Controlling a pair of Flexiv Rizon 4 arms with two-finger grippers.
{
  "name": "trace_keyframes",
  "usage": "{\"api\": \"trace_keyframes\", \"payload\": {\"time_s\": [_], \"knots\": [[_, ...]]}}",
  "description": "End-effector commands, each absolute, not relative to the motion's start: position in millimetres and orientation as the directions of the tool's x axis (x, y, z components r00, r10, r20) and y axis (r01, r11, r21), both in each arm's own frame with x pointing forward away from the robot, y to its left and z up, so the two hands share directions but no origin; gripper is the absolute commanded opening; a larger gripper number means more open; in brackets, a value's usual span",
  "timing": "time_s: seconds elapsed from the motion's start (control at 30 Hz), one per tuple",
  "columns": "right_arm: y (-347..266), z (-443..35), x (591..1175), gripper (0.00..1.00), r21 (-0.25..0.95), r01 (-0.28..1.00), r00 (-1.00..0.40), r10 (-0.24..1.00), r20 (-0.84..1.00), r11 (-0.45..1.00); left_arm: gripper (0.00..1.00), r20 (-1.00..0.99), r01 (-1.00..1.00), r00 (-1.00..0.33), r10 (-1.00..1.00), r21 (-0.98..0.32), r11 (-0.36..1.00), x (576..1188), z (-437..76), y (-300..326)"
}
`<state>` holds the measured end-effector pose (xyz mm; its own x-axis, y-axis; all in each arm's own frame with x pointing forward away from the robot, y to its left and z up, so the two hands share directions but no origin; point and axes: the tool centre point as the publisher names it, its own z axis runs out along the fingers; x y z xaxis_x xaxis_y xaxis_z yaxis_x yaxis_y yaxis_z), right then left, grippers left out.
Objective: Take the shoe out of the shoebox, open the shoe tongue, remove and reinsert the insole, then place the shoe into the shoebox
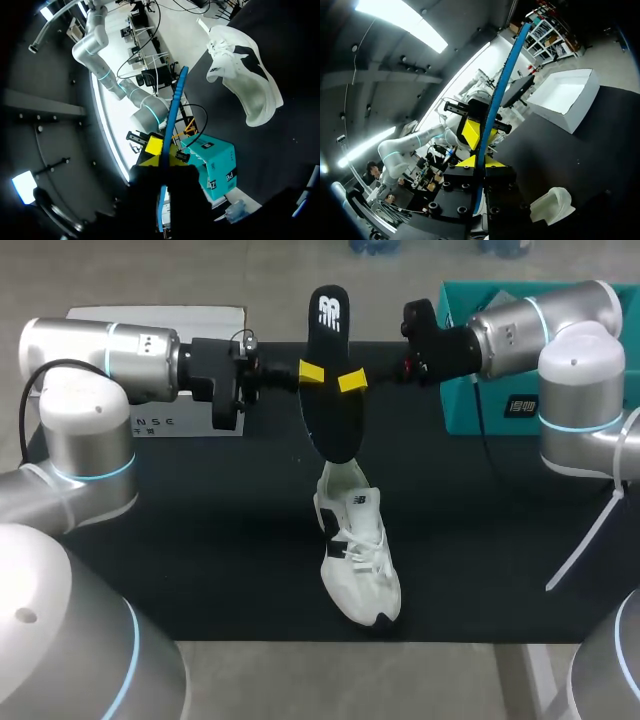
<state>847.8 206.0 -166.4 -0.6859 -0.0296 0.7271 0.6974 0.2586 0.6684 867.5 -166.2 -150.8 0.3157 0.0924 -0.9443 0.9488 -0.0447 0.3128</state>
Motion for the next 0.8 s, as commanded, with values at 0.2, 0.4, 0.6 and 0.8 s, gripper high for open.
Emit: {"api": "trace_keyframes", "payload": {"time_s": [0.2,0.4,0.6,0.8], "knots": [[179,-164,865,0.00,0.647,0.704,-0.695,0.096,0.712,0.294,1.00,-0.987,0.987,0.107,0.120,0.090,-0.136,843,-133,-145],[175,-164,879,0.00,0.661,0.695,-0.707,0.100,0.700,0.283,1.00,-0.989,0.991,-0.022,0.148,-0.041,-0.128,830,-130,-115],[176,-163,881,0.00,0.663,0.693,-0.708,0.097,0.699,0.283,1.00,-0.991,0.986,-0.041,0.129,-0.061,-0.155,827,-126,-110],[176,-163,881,0.00,0.663,0.693,-0.708,0.097,0.699,0.283,1.00,-0.991,0.986,-0.041,0.129,-0.061,-0.155,827,-126,-110]]}}
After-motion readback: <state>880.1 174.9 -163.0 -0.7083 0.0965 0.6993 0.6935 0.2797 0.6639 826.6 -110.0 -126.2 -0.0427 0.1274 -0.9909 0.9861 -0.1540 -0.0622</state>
